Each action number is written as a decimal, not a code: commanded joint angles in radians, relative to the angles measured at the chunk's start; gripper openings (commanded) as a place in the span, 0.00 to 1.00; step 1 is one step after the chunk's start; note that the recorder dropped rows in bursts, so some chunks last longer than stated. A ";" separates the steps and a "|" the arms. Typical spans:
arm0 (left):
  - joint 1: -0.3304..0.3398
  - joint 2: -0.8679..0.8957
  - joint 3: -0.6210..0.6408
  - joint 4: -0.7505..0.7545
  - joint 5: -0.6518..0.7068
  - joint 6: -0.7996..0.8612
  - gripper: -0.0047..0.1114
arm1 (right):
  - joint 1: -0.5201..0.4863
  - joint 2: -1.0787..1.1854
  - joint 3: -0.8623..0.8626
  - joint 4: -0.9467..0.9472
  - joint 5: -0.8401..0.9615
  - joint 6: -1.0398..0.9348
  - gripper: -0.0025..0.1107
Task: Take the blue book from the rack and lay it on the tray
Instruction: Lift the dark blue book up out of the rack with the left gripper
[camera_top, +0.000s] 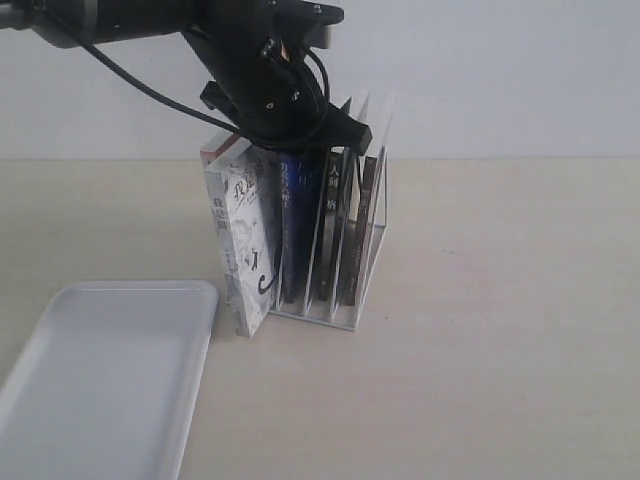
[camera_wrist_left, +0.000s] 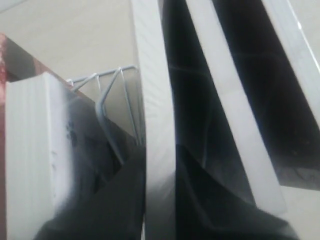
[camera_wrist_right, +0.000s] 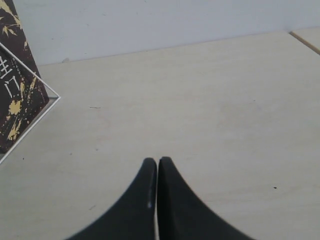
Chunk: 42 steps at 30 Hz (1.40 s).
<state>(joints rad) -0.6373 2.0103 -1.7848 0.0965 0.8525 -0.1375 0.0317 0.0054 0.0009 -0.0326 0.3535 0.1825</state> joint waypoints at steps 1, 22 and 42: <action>-0.001 -0.017 -0.016 -0.003 -0.041 -0.001 0.08 | -0.002 -0.005 -0.001 -0.002 -0.001 -0.005 0.02; -0.001 -0.281 -0.052 -0.037 0.041 -0.005 0.08 | -0.002 -0.005 -0.001 -0.002 -0.001 -0.005 0.02; -0.001 -0.589 0.111 -0.033 0.053 -0.102 0.08 | -0.002 -0.005 -0.001 -0.002 -0.003 -0.005 0.02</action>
<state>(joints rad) -0.6373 1.4828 -1.6941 0.0668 0.9615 -0.2236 0.0317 0.0054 0.0009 -0.0326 0.3535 0.1825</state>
